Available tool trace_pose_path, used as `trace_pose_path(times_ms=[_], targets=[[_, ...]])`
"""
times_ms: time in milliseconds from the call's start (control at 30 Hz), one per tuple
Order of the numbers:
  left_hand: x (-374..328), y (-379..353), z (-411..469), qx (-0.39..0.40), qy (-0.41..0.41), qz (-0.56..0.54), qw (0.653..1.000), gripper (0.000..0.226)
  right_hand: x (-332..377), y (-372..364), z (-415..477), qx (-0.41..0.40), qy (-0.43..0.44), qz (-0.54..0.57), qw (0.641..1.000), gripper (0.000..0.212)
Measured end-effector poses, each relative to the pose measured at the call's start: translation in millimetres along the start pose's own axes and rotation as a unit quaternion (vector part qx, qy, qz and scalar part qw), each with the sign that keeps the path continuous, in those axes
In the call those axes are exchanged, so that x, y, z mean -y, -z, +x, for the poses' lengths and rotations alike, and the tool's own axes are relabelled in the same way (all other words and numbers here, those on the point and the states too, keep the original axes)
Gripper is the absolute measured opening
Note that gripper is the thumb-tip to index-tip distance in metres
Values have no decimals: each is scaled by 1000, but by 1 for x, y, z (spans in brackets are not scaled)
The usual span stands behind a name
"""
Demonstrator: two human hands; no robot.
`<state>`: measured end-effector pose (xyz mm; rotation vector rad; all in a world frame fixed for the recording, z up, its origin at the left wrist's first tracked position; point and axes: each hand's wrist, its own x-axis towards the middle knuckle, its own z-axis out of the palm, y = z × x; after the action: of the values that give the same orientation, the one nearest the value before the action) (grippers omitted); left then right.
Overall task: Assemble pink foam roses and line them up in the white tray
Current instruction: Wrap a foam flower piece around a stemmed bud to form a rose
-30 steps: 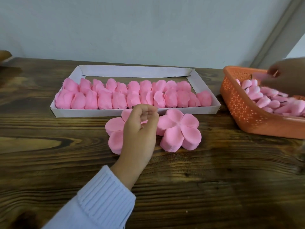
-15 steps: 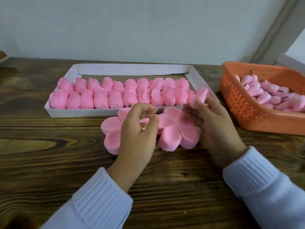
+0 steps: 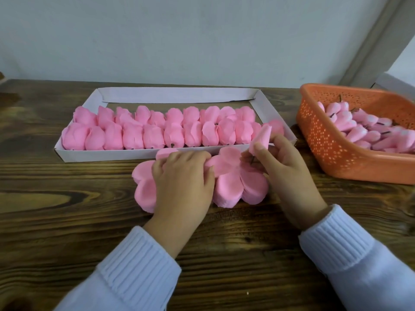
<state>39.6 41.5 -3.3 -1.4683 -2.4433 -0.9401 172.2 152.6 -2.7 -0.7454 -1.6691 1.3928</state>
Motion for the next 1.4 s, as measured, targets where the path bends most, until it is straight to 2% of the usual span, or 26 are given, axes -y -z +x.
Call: trace_pose_path(times_ms=[300,633,1000,1100,1167,1233,1333,1400], targets=[[-1,2,-1,-9,-7,-18,1000,16,0,0,0,-1,6,-7,1000,16],[-3,5,-2,27,-39,-12,999,26,-1,1,0,7,15,-25,1000,15],[0,1,-2,17,-46,12,999,5,-1,0,0,9,10,-17,1000,15],[0,1,-1,-2,-57,17,998,8,-1,0,-1,7,13,-11,1000,15],[0,2,0,-35,-68,-12,997,2,0,0,-2,1,24,7,1000,16],[-1,4,0,-56,-73,-97,991,5,3,-1,-3,-15,52,33,998,17],[-3,6,-2,-54,-56,-226,971,11,9,1,-5,-41,117,46,991,21],[-4,6,-3,-54,-36,-281,957,16,12,2,-5,-27,147,36,988,22]])
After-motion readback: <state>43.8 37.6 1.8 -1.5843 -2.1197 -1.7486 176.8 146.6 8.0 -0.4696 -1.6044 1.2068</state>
